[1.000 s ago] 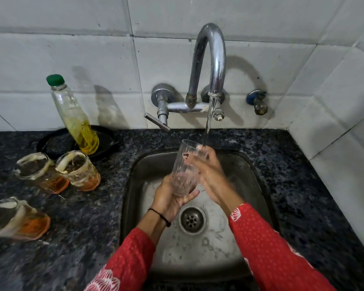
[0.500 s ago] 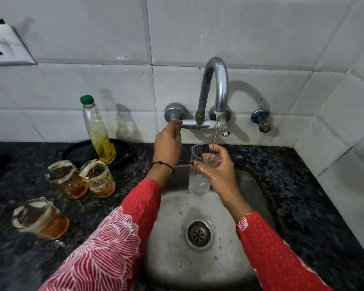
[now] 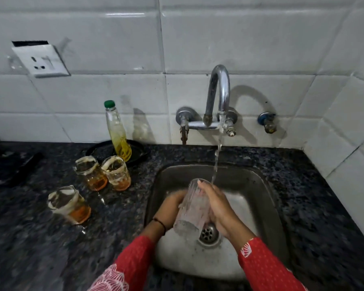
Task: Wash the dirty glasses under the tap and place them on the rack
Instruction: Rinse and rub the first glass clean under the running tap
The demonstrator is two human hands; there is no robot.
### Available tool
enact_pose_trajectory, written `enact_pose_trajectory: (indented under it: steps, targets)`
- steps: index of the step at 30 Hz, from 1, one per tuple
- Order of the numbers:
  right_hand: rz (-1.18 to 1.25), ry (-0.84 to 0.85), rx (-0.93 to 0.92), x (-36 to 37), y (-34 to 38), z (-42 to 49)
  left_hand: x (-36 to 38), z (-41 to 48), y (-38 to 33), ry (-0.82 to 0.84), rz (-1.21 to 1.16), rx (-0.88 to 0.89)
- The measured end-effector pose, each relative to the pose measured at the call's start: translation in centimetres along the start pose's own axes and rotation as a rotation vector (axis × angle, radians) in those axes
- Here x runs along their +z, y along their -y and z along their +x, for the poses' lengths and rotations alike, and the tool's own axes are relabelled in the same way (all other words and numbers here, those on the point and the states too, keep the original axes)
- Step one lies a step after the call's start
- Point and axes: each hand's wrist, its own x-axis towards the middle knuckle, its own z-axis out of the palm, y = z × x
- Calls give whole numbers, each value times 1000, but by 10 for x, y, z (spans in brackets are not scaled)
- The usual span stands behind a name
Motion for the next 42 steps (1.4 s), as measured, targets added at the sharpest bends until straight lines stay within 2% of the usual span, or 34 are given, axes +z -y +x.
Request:
enact_pose_trajectory:
  steps: [2,5,10,13,15,18,21,23,26,28,30,34,37,42]
  targets:
    - [-5,111,187,2,-9,-13,7,-15,2,22,11,-58]
    - [75,182,320,6,-20,-23,12,-32,10,-53,-26,-138]
    - [206,71,378,2,-30,-19,15,-60,3,-98,-70,-29]
    - [257,9,398,2,-39,-17,11,-70,7,37,-229,-15]
    - [231,-21,388,10,-45,-14,4,-72,5,68,-288,24]
    - [143,-40,232,33,-31,-15,-16,-67,-6,-91,-363,88]
    - [58,-46,-112,59,6,-13,-51,-59,-28,-226,-446,180]
    - [-55,-29,-395,99,38,-1,-104,-50,-35,-332,-463,244]
    - [-512,23,-901,175,75,23,-199,-38,-39,-451,-411,298]
    - [-780,41,-1081,240,86,46,-268,-32,-28,-515,-342,332]
    - [-808,61,-1130,314,95,75,-336,-26,-6,-551,-276,350]
    - [-716,181,-1167,451,94,126,-445,-26,36,-604,-151,291]
    - [-660,285,-997,533,75,162,-513,-24,84,-598,-178,142]
    - [-766,420,-786,630,31,234,-595,-15,171,-527,-270,-128]
